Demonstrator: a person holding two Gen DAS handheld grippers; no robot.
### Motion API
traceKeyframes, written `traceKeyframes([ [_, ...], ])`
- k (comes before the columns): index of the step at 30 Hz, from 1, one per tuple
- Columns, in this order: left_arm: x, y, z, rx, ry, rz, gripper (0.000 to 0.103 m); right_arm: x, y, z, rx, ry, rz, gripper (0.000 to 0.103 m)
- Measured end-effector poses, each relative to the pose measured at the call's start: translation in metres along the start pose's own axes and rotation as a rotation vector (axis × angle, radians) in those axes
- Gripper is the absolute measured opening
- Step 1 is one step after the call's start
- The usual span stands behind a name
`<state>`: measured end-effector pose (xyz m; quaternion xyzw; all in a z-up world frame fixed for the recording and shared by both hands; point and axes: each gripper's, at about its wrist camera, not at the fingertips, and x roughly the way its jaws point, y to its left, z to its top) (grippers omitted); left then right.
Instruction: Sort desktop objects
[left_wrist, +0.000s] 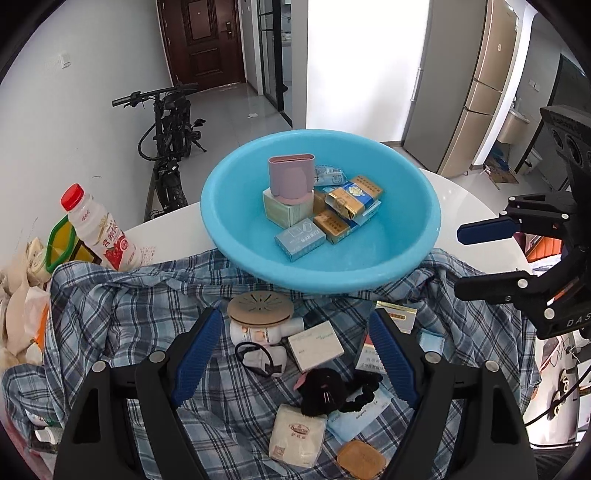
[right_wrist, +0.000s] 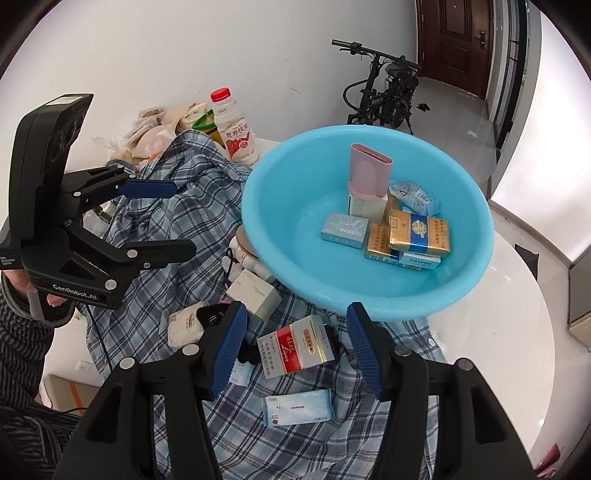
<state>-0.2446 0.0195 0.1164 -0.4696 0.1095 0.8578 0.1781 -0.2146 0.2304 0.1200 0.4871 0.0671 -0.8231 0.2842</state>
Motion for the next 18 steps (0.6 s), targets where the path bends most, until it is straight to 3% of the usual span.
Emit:
traceKeyframes([
  [7,-0.016,-0.017,-0.035,0.013,-0.033,0.013,0.084,-0.004,0.016,-0.036,0.02,-0.024,0.03,0.057],
  [11,-0.024,-0.024,-0.061,0.039,-0.011,0.007,0.084,-0.003,0.027,-0.064,-0.025,-0.043,-0.016,0.063],
  [18,-0.03,-0.027,-0.123,0.069,0.048,0.044,0.084,0.0,0.043,-0.124,-0.065,-0.012,-0.031,0.064],
])
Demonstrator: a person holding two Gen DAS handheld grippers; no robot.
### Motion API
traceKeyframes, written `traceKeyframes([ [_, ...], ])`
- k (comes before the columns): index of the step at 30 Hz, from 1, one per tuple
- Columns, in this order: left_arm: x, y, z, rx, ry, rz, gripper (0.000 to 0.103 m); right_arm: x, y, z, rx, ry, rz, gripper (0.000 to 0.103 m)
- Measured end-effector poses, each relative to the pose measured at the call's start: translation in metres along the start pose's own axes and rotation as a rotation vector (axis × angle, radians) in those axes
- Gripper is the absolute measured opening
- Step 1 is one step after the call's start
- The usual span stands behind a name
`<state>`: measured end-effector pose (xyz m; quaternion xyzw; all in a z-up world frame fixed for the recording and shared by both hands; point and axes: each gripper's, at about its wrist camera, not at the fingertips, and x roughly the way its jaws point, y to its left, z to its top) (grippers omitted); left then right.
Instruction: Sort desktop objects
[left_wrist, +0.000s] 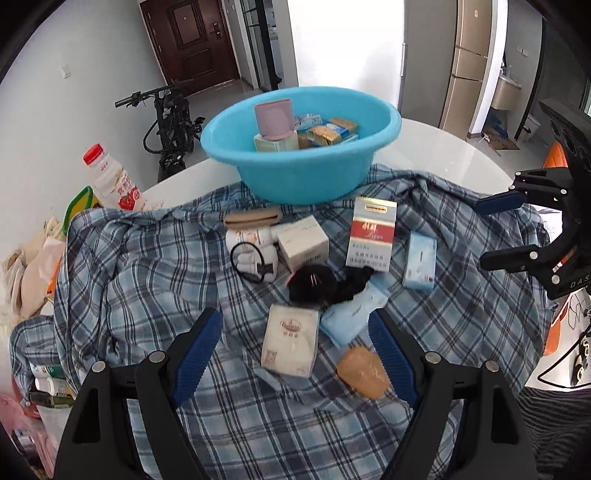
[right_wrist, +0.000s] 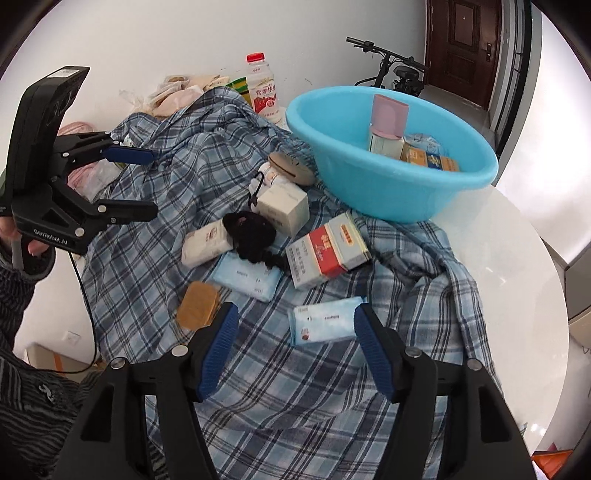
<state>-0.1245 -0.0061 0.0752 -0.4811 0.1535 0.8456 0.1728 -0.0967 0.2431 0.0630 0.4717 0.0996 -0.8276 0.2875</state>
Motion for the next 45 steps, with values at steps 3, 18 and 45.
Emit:
traceKeyframes([
  [3,0.007,0.0,-0.022,-0.049,-0.004,-0.005,0.084,0.001,0.006,-0.022,0.003,-0.021,0.002,0.064],
  [18,0.048,-0.024,-0.051,-0.294,-0.228,0.065,0.084,0.007,0.007,-0.071,0.074,-0.233,-0.083,0.066],
  [45,0.039,-0.013,-0.056,-0.098,-0.282,-0.073,0.087,0.01,0.02,-0.061,0.267,-0.292,-0.19,0.076],
])
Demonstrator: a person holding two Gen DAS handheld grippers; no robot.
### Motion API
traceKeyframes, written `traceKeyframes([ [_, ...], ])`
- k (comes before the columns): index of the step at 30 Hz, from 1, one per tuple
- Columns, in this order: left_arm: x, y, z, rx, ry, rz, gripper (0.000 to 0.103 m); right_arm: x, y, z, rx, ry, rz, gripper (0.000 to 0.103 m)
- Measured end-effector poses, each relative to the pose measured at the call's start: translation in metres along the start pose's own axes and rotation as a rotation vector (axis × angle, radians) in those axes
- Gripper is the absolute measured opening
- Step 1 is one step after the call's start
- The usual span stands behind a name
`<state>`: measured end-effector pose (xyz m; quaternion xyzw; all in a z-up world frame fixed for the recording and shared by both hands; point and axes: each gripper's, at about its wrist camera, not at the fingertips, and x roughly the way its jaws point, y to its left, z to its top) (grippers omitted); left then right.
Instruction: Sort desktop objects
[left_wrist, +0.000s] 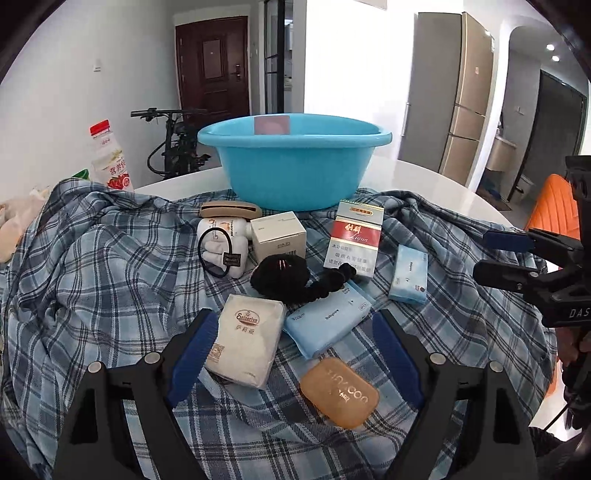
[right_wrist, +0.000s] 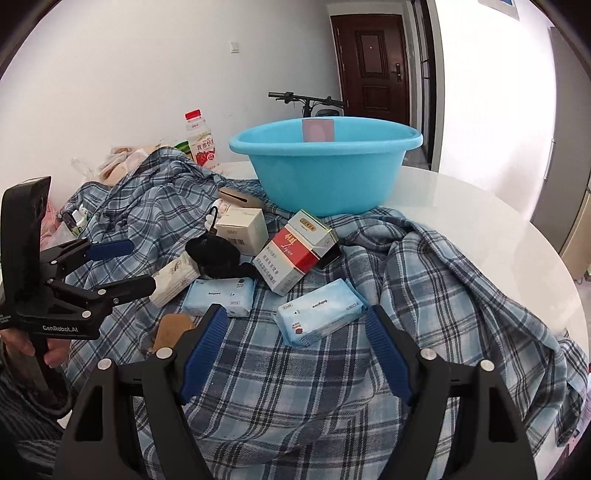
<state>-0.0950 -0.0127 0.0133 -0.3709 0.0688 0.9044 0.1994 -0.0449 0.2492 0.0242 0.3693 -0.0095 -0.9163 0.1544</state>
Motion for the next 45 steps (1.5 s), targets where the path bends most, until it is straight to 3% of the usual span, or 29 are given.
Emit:
traceKeyframes([
  [8,0.009,0.011,-0.003,-0.094,-0.012,-0.018,0.087,-0.019,0.017,-0.008,-0.077,-0.073,-0.061,0.076],
  [12,0.009,0.015,-0.006,-0.176,-0.005,0.041,0.087,-0.017,0.012,-0.001,-0.1,-0.077,0.016,0.077],
  [16,0.013,0.014,-0.004,-0.127,-0.005,0.063,0.087,-0.012,0.013,-0.002,-0.109,-0.089,0.053,0.077],
  [22,0.044,0.01,0.007,0.056,0.099,-0.075,0.088,-0.009,0.006,-0.018,-0.054,-0.089,0.046,0.077],
  [24,0.054,0.015,0.009,0.073,0.15,-0.097,0.088,-0.011,-0.001,-0.02,-0.028,-0.082,0.05,0.077],
  [28,0.064,0.029,0.01,0.048,0.209,-0.236,0.087,-0.016,-0.013,-0.018,0.006,-0.09,0.026,0.077],
  [35,0.073,0.05,0.008,0.016,0.24,-0.219,0.087,-0.004,-0.016,-0.012,0.055,-0.078,0.056,0.077],
  [45,0.09,0.054,-0.004,-0.009,0.282,-0.201,0.087,0.008,0.001,-0.01,0.008,-0.046,0.063,0.077],
])
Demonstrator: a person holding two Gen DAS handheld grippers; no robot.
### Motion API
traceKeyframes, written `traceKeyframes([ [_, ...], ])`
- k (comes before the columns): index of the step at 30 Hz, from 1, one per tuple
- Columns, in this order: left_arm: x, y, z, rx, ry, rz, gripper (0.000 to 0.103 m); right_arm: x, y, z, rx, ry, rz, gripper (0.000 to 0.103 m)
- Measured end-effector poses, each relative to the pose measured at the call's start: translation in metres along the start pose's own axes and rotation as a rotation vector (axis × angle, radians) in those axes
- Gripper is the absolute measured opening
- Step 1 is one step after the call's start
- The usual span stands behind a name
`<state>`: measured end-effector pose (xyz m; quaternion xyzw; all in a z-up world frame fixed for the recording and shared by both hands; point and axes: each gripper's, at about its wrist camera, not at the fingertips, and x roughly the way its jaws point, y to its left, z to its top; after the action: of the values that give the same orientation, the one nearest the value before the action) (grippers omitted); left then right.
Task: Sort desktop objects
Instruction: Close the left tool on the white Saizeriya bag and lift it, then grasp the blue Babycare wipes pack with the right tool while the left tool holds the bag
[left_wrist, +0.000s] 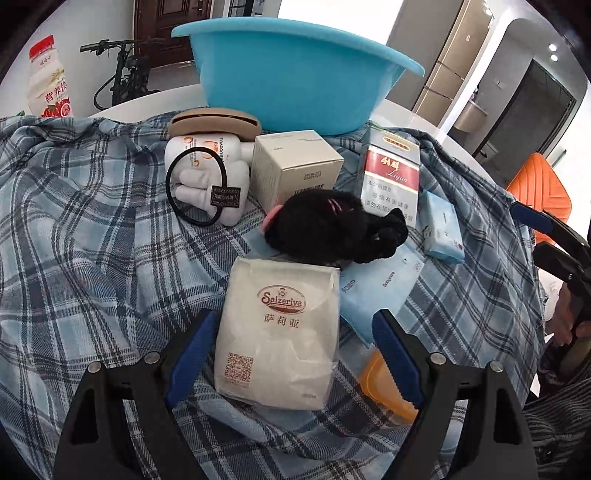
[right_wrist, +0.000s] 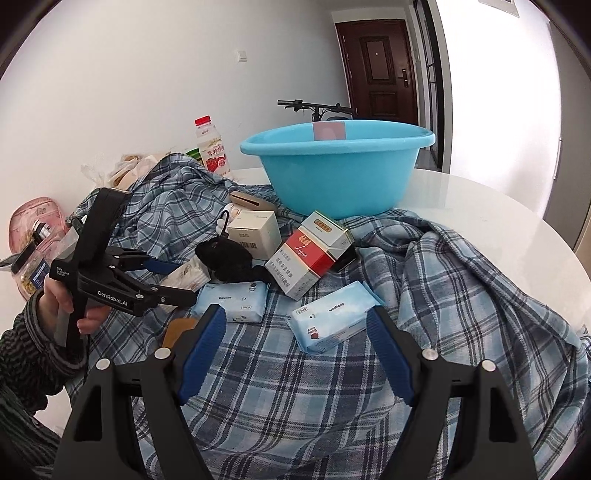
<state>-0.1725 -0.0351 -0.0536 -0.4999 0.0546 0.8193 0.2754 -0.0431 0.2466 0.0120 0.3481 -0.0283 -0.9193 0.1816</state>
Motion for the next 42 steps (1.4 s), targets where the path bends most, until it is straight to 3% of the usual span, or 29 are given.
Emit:
traceKeyframes([
  [3,0.003,0.006,-0.001,-0.037,0.008,0.001,0.086,0.0,0.001,0.0,0.001,0.006,-0.002,0.077],
  [6,-0.002,0.008,-0.001,-0.057,0.012,0.03,0.056,-0.002,0.001,-0.002,0.001,0.008,-0.011,0.077],
  [12,-0.019,-0.004,-0.005,-0.052,-0.016,0.181,0.054,-0.006,-0.002,-0.007,0.009,0.012,-0.022,0.077],
  [15,-0.033,-0.02,-0.009,-0.027,-0.08,0.349,0.054,-0.006,-0.001,-0.009,-0.006,0.021,-0.019,0.077],
  [16,-0.038,-0.025,-0.011,-0.026,-0.105,0.365,0.054,-0.006,0.0,-0.01,-0.018,0.027,-0.019,0.077],
  [20,-0.058,-0.037,-0.017,-0.043,-0.17,0.295,0.054,0.001,0.006,-0.01,-0.111,0.06,-0.032,0.077],
  [23,-0.064,-0.054,-0.022,0.002,-0.218,0.317,0.054,0.007,0.011,-0.009,-0.197,0.078,-0.026,0.077],
  [27,-0.065,-0.066,-0.026,0.035,-0.223,0.33,0.055,0.007,0.016,-0.006,-0.394,0.047,0.031,0.077],
  [30,-0.06,-0.072,-0.028,0.039,-0.199,0.301,0.055,0.019,0.013,0.0,-0.502,0.111,0.094,0.077],
  [35,-0.05,-0.079,-0.033,0.049,-0.183,0.332,0.055,0.048,-0.004,0.012,-0.444,0.202,0.149,0.077],
  [39,-0.05,-0.079,-0.034,0.059,-0.182,0.33,0.055,0.069,-0.017,0.011,-0.403,0.236,0.091,0.077],
  [42,-0.05,-0.079,-0.034,0.068,-0.182,0.336,0.055,0.076,-0.023,0.012,-0.375,0.249,0.124,0.082],
])
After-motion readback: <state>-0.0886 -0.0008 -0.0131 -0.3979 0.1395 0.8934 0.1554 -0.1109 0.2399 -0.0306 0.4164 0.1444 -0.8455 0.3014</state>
